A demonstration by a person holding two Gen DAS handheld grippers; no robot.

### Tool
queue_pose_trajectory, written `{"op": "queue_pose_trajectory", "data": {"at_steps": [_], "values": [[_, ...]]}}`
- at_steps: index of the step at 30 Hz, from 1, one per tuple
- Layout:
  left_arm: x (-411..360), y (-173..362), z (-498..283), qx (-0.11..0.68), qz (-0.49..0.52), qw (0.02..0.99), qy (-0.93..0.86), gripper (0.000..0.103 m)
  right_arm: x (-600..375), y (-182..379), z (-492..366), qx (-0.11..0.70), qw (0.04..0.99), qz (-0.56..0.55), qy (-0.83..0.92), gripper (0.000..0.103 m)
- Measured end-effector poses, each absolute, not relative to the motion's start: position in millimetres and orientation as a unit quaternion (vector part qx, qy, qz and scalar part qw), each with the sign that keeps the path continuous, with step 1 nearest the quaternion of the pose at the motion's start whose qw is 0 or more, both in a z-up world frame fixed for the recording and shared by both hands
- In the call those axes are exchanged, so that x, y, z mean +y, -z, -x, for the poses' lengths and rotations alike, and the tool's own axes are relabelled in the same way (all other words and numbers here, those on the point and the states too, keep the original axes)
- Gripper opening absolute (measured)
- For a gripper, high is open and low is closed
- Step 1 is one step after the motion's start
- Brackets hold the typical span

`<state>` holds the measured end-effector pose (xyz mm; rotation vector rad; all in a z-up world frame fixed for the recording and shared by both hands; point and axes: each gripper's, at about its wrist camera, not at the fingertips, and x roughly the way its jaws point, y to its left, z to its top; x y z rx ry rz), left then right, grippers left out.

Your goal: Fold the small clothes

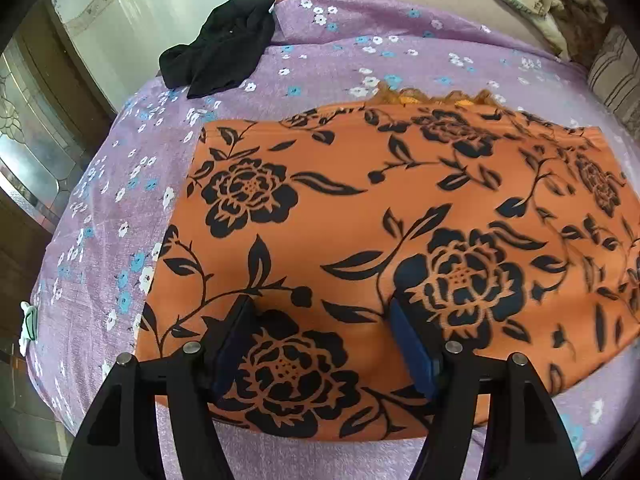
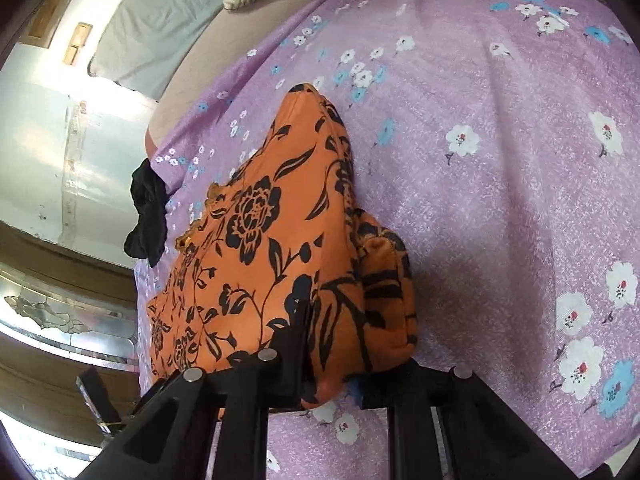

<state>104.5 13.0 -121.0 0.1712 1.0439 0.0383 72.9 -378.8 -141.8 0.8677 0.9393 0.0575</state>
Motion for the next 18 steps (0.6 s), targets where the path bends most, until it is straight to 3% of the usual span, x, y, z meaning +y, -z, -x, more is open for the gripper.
{"op": "queue_pose_trajectory", "data": {"at_steps": [7, 18], "values": [[17.6, 121.7, -112.8, 0.503, -0.057, 0.862, -0.018, 0.071, -378.1, 143.8, -75.2, 0.443, 0.801, -0.403, -0.018, 0.026], [20.5, 126.0, -110.4, 0.504, -0.051, 0.862, -0.014, 0.073, -382.9, 152.5, -75.9, 0.442, 0.788, -0.429, -0.021, 0.025]]}}
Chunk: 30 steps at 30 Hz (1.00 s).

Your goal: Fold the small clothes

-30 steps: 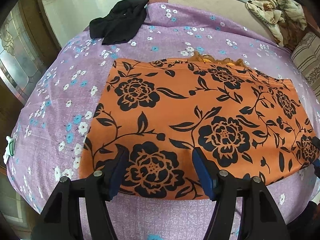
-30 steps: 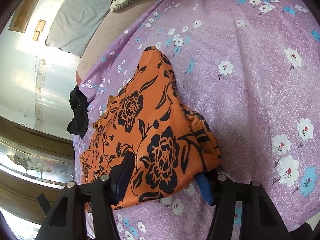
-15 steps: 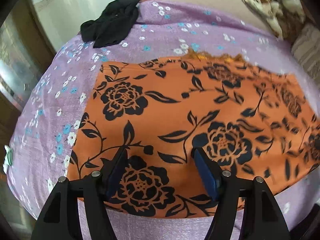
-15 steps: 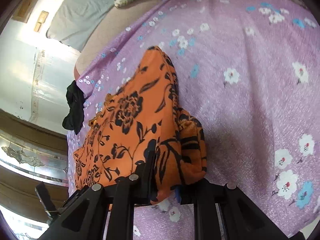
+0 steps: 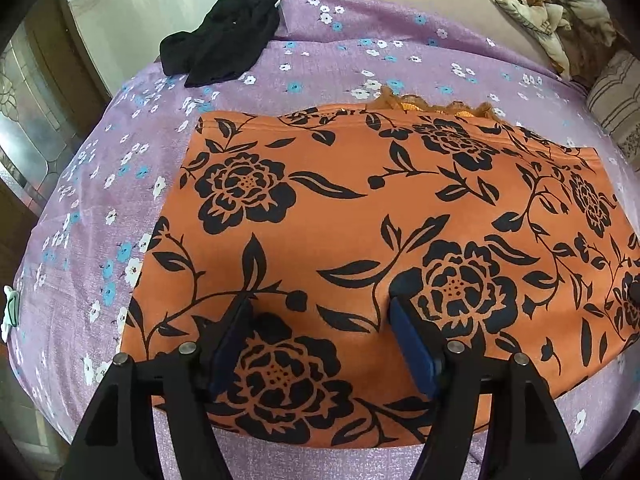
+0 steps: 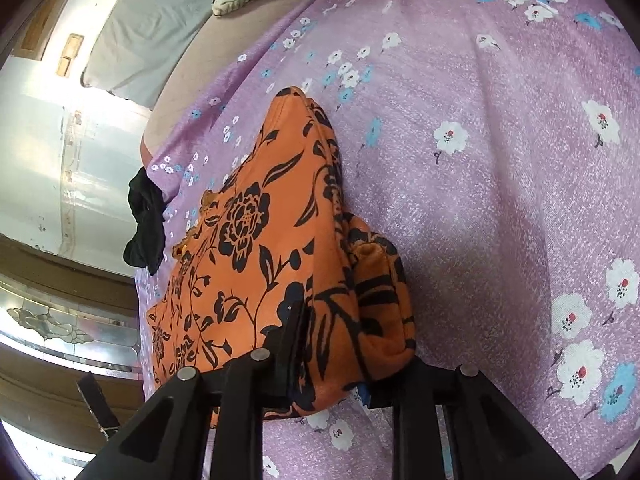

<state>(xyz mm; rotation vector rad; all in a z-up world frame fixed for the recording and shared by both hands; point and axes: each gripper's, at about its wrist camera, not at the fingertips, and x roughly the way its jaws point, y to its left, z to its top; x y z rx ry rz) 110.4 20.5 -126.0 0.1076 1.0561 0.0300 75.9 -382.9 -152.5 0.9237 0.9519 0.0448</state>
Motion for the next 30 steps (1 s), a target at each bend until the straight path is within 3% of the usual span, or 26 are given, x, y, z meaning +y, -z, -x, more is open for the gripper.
{"op": "queue_pose_trajectory", "data": {"at_steps": [3, 5, 6, 7, 9, 10, 11, 12, 13, 16, 20, 22, 23, 25, 27, 30], "values": [[24.6, 112.0, -106.3, 0.496, -0.035, 0.867, -0.012, 0.072, -384.6, 150.8, -76.3, 0.446, 0.784, -0.432, -0.021, 0.028], [26.6, 100.2, -100.1, 0.468, -0.035, 0.883, -0.012, 0.072, -383.1, 148.0, -77.7, 0.443, 0.784, -0.433, -0.030, 0.041], [26.4, 101.1, -99.8, 0.465, -0.039, 0.884, -0.014, 0.072, -381.6, 146.5, -79.0, 0.438, 0.786, -0.435, -0.038, 0.056], [25.5, 108.5, -102.3, 0.475, -0.044, 0.879, -0.016, 0.072, -379.2, 144.7, -80.2, 0.436, 0.789, -0.432, -0.040, 0.064], [23.2, 133.6, -108.9, 0.510, -0.059, 0.858, -0.016, 0.075, -373.8, 142.2, -83.5, 0.441, 0.795, -0.415, -0.032, 0.064], [22.6, 134.2, -107.1, 0.498, -0.061, 0.865, -0.016, 0.076, -372.6, 141.6, -84.7, 0.441, 0.797, -0.412, -0.032, 0.060], [18.9, 133.1, -103.8, 0.486, -0.076, 0.871, -0.018, 0.076, -372.6, 142.6, -86.0, 0.445, 0.795, -0.411, -0.029, 0.035], [17.1, 132.6, -103.4, 0.486, -0.082, 0.870, -0.017, 0.076, -373.7, 145.3, -87.0, 0.450, 0.791, -0.415, -0.026, 0.021], [17.3, 131.3, -103.3, 0.488, -0.081, 0.869, -0.015, 0.075, -375.1, 148.9, -87.9, 0.453, 0.785, -0.422, -0.028, 0.014], [31.6, 115.1, -100.8, 0.490, -0.038, 0.871, 0.000, 0.074, -371.0, 139.7, -89.5, 0.452, 0.796, -0.402, -0.024, 0.011], [51.4, 93.7, -90.4, 0.438, -0.002, 0.899, -0.016, 0.074, -354.7, 104.4, -95.0, 0.434, 0.828, -0.355, -0.031, 0.011], [38.4, 139.8, -109.3, 0.523, -0.057, 0.850, -0.008, 0.075, -348.6, 98.6, -99.7, 0.438, 0.831, -0.342, -0.029, 0.011], [33.5, 143.7, -109.7, 0.515, -0.075, 0.854, -0.009, 0.077, -347.9, 101.8, -102.0, 0.446, 0.828, -0.339, -0.024, 0.011], [32.8, 127.0, -101.4, 0.483, -0.079, 0.872, 0.000, 0.076, -350.3, 112.7, -104.5, 0.462, 0.819, -0.339, -0.011, 0.011], [50.3, 103.1, -96.4, 0.473, -0.019, 0.881, 0.026, 0.076, -355.8, 121.0, -103.9, 0.472, 0.809, -0.349, 0.000, 0.011], [87.2, 70.8, -84.5, 0.424, 0.033, 0.905, 0.015, 0.076, -341.7, 94.9, -106.8, 0.457, 0.831, -0.318, -0.007, 0.011]]}}
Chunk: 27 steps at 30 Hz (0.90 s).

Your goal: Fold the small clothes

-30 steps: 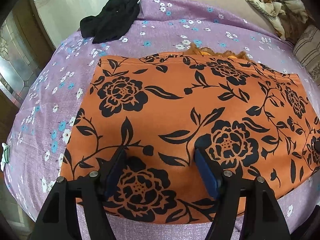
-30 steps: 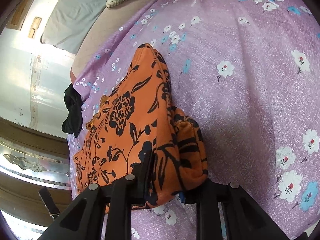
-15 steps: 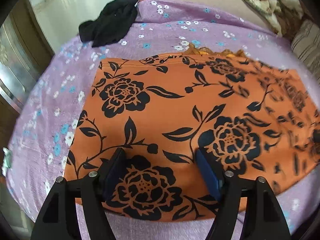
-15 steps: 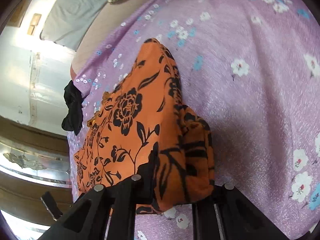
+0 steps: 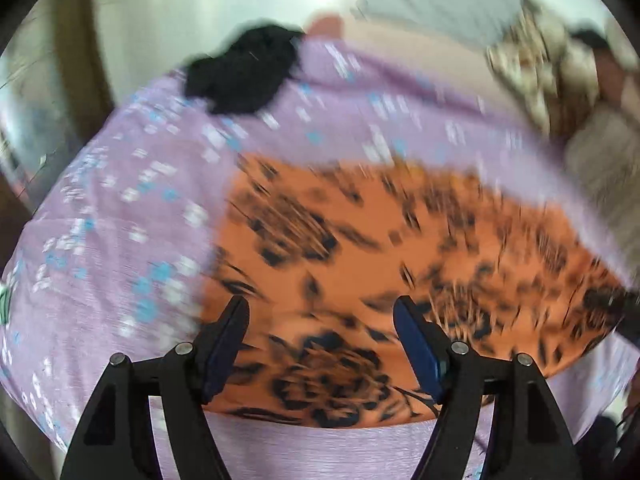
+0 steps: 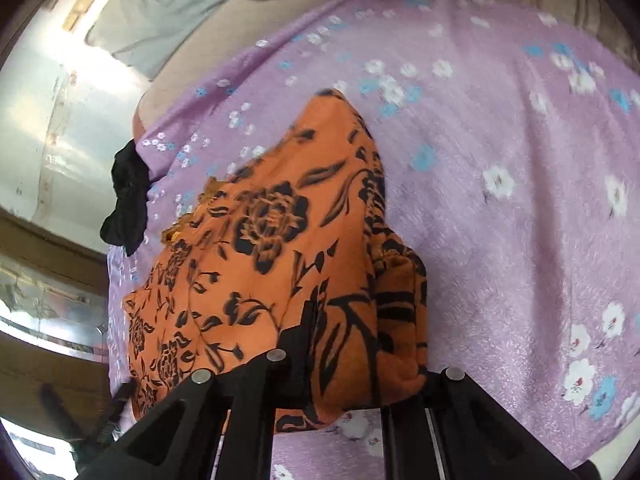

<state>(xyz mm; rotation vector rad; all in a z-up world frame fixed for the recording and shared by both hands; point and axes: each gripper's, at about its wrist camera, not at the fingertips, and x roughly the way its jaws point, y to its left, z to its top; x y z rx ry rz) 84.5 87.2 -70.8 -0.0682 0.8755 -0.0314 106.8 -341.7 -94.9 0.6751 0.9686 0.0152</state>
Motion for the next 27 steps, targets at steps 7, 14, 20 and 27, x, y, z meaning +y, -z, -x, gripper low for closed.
{"op": "queue_pose_trajectory", "data": {"at_steps": [7, 14, 20, 27], "values": [[221.4, 61.6, -66.7, 0.363, 0.186, 0.904, -0.126, 0.076, -204.7, -28.0, -125.6, 0.366, 0.909, -0.164, -0.112, 0.011], [298.4, 98.3, -46.8, 0.378, 0.294, 0.853, -0.206, 0.075, -3.3, 16.9, -133.6, 0.416, 0.878, -0.030, -0.236, 0.011], [303.2, 108.3, -53.7, 0.395, 0.284, 0.850, -0.200, 0.075, 41.2, 88.5, -148.8, 0.497, 0.834, -0.020, -0.239, 0.010], [297.7, 104.7, -53.3, 0.400, 0.268, 0.855, -0.190, 0.075, 30.5, 10.8, -136.0, 0.400, 0.877, -0.053, -0.260, 0.011]]}}
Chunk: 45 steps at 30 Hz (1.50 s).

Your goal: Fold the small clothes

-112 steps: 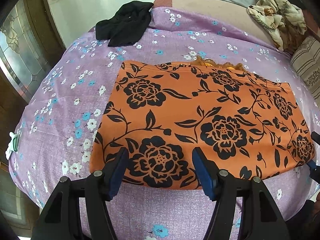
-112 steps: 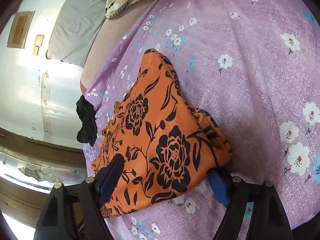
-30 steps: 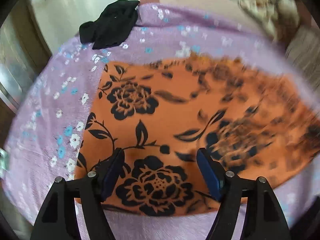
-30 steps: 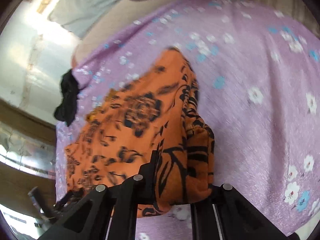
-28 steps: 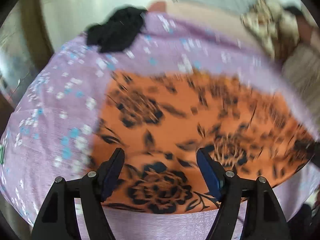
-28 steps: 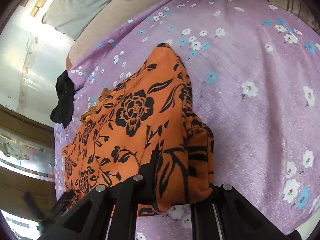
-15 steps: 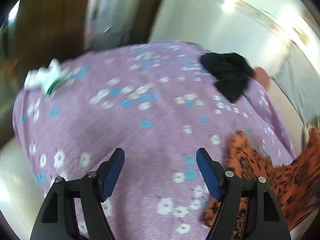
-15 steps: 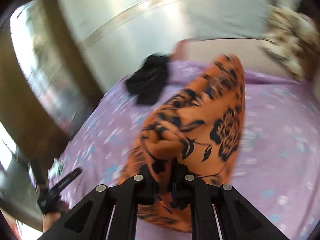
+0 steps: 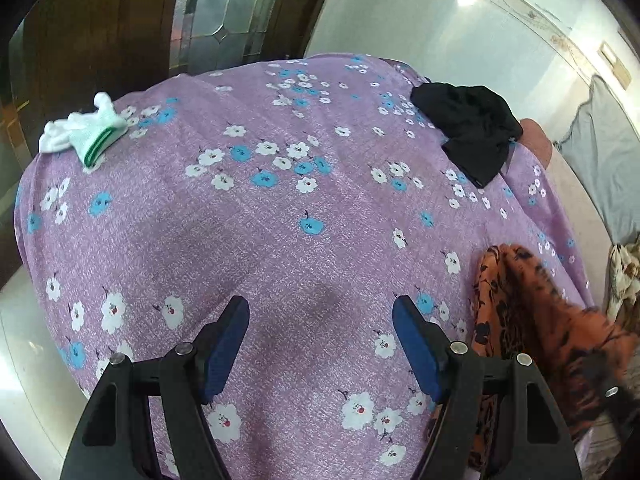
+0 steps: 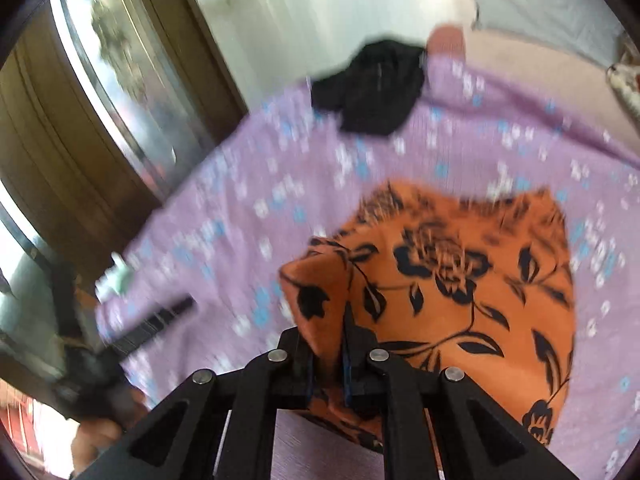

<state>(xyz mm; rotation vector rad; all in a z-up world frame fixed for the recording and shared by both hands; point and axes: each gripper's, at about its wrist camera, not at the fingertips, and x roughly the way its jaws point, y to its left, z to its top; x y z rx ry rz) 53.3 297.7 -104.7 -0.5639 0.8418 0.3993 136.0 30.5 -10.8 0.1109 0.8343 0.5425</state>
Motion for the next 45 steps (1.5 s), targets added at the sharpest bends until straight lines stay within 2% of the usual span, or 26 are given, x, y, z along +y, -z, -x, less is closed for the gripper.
{"op": "queue_pose_trajectory", "data": {"at_steps": [3, 5, 7, 9, 12, 13, 14, 22, 24, 26, 27, 29, 33, 35, 36, 38, 39, 43, 45], "values": [[300.6, 108.0, -51.0, 0.402, 0.266, 0.853, -0.200, 0.075, 51.5, 49.5, -131.8, 0.434, 0.854, -0.027, -0.286, 0.011], [299.7, 110.0, -51.2, 0.407, 0.259, 0.852, -0.202, 0.075, 65.6, 109.8, -141.4, 0.526, 0.801, 0.001, -0.286, 0.013], [295.4, 111.5, -53.0, 0.413, 0.246, 0.855, -0.194, 0.075, 55.0, 110.4, -138.7, 0.491, 0.818, -0.034, -0.297, 0.013], [290.6, 111.1, -53.8, 0.414, 0.235, 0.860, -0.183, 0.075, 51.2, 107.0, -139.8, 0.498, 0.813, -0.056, -0.297, 0.019], [280.7, 108.5, -55.2, 0.414, 0.222, 0.869, -0.157, 0.075, 49.5, 97.0, -136.0, 0.500, 0.801, -0.051, -0.327, 0.054], [277.5, 106.7, -54.4, 0.411, 0.220, 0.872, -0.150, 0.075, 44.9, 92.5, -131.3, 0.495, 0.800, -0.066, -0.333, 0.073], [270.7, 103.7, -53.2, 0.405, 0.212, 0.879, -0.140, 0.075, 38.4, 88.0, -126.2, 0.488, 0.802, -0.080, -0.335, 0.076], [197.4, 73.7, -50.3, 0.398, 0.144, 0.906, -0.006, 0.074, -52.9, 75.7, -84.0, 0.432, 0.824, -0.185, -0.316, 0.076], [173.3, 78.5, -58.3, 0.422, 0.110, 0.900, 0.016, 0.064, -81.0, 74.8, -80.4, 0.423, 0.827, -0.212, -0.303, 0.076], [165.0, 109.3, -72.8, 0.485, 0.087, 0.870, -0.005, 0.026, -104.3, 78.3, -79.4, 0.418, 0.829, -0.230, -0.293, 0.076], [173.1, 134.0, -79.1, 0.522, 0.120, 0.844, -0.004, 0.026, -116.6, 82.8, -79.9, 0.421, 0.827, -0.240, -0.285, 0.076], [187.4, 134.8, -76.1, 0.510, 0.177, 0.842, 0.000, 0.028, -137.8, 93.1, -80.8, 0.427, 0.819, -0.268, -0.275, 0.076], [177.1, 97.4, -74.1, 0.495, 0.118, 0.861, -0.010, 0.028, -172.8, 107.0, -81.8, 0.426, 0.804, -0.319, -0.265, 0.076], [168.0, 77.6, -75.5, 0.475, 0.082, 0.876, -0.012, 0.031, -185.8, 112.0, -82.5, 0.421, 0.795, -0.348, -0.265, 0.076], [164.5, 65.5, -79.9, 0.462, 0.071, 0.884, -0.007, 0.034, -192.4, 113.8, -84.1, 0.417, 0.790, -0.364, -0.264, 0.076], [153.8, 49.1, -93.5, 0.445, 0.062, 0.893, 0.010, 0.052, -204.9, 114.0, -85.8, 0.411, 0.786, -0.379, -0.262, 0.076], [146.7, 45.8, -105.9, 0.441, 0.057, 0.895, 0.023, 0.055, -207.3, 114.3, -87.3, 0.411, 0.786, -0.382, -0.259, 0.077], [145.7, 78.0, -170.3, 0.488, 0.078, 0.869, 0.041, 0.054, -218.8, 116.1, -91.6, 0.408, 0.785, -0.391, -0.253, 0.078], [152.9, 106.2, -196.6, 0.523, 0.074, 0.849, 0.009, 0.035, -221.7, 115.0, -91.1, 0.409, 0.789, -0.384, -0.251, 0.078]]}}
